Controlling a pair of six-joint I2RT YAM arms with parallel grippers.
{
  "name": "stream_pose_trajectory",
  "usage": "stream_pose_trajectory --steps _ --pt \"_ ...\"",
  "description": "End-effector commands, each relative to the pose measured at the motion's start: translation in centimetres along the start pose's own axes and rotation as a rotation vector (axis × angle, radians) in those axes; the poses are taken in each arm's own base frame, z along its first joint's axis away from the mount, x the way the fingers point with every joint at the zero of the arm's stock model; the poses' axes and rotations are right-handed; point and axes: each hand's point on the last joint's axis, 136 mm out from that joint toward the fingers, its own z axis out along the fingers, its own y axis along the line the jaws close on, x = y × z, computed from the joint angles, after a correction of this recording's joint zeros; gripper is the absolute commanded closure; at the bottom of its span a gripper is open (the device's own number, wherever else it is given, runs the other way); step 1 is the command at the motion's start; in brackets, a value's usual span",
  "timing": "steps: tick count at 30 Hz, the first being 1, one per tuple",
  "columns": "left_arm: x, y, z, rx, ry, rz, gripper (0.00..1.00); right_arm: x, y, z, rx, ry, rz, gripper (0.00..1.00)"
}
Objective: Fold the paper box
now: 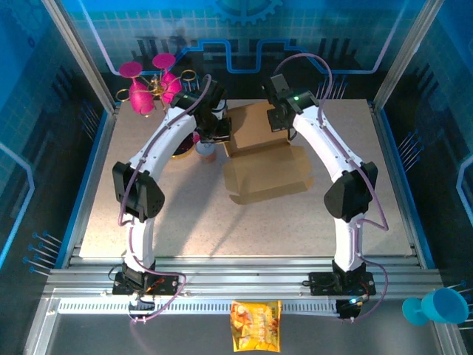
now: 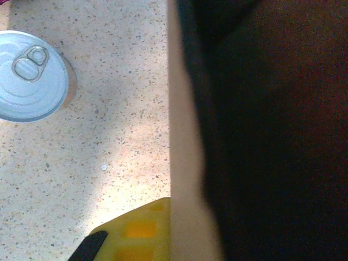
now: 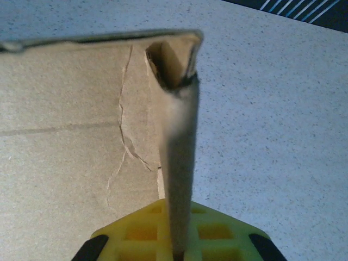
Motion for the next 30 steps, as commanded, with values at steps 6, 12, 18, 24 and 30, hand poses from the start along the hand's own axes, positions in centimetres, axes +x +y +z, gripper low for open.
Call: stream_pose_trajectory --steps 6,12,18,24,30 --pt "0.3 0.3 -0.7 -0.004 0.040 -0.029 1.00 -1.0 -0.7 -1.4 -0.154 0.014 0.036 0.88" --pt "0.3 0.0 -1.0 0.018 0.049 -0.029 1.00 -0.9 -0.8 -0.8 -0.168 0.028 0.037 0.83" --pt "0.5 -0.1 -1.1 0.026 0.056 -0.031 1.00 -1.3 -1.1 -0.5 -0.170 0.025 0.039 0.80" --pt "0.4 -0.3 -1.1 0.035 0.055 -0.034 1.00 -1.0 -0.9 0.3 -0.165 0.042 0.032 0.79" --pt "0.4 -0.3 -1.1 0.037 0.058 -0.032 1.00 -1.2 -0.4 0.7 -0.182 0.034 0.036 0.77"
